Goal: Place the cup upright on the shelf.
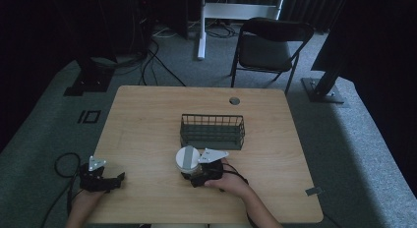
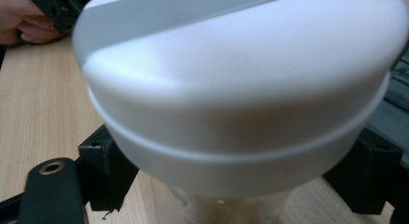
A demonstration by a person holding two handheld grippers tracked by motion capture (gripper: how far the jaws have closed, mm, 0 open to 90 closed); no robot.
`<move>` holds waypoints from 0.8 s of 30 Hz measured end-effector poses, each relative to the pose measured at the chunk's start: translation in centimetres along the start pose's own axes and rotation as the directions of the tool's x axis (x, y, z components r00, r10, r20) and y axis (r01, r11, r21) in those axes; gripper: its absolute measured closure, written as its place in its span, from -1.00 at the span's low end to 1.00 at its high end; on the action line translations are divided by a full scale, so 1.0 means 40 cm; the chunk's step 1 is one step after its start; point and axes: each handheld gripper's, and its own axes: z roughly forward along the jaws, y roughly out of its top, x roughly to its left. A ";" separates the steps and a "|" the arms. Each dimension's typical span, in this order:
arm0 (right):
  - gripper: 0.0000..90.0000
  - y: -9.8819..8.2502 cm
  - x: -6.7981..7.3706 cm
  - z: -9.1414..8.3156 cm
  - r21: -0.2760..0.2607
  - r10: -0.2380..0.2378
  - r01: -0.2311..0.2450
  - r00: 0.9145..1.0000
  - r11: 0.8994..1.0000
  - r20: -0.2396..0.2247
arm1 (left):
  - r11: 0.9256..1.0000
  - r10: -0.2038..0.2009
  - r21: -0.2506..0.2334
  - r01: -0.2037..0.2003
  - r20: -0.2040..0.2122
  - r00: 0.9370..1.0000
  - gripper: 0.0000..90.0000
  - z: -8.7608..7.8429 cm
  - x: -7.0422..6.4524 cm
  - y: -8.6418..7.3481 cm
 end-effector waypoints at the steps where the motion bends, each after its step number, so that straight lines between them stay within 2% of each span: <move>1: -0.65 0.000 0.001 0.002 -0.001 0.006 -0.006 1.000 1.000 0.002 | 1.000 0.000 0.000 0.000 0.000 1.000 -1.00 0.000 0.000 0.000; 6: -0.64 0.000 0.008 0.010 -0.018 0.006 -0.005 1.000 1.000 0.008 | 1.000 0.000 0.000 0.000 0.000 1.000 -1.00 0.000 0.000 0.000; 10: -0.60 0.005 0.013 0.010 -0.026 -0.019 0.020 0.999 0.999 0.027 | 1.000 0.000 0.000 0.000 0.000 1.000 -1.00 0.000 0.000 0.000; 12: -0.59 0.009 0.013 0.008 -0.021 -0.014 0.015 1.000 1.000 0.024 | 1.000 0.000 0.000 0.000 0.000 1.000 -1.00 0.000 0.000 0.000; 15: -0.59 0.011 0.017 0.007 -0.009 -0.032 0.032 0.999 0.999 0.016 | 1.000 0.000 0.000 0.000 0.000 1.000 -1.00 0.000 0.000 0.000; 20: -0.59 0.019 0.013 0.002 -0.021 -0.014 0.015 0.999 1.000 0.032 | 1.000 0.000 0.000 0.000 0.000 1.000 -1.00 0.000 0.000 0.000; 24: -0.59 0.037 0.015 -0.008 -0.033 -0.023 0.024 0.999 0.999 0.040 | 1.000 0.000 0.000 0.000 0.000 1.000 -1.00 0.000 0.000 0.000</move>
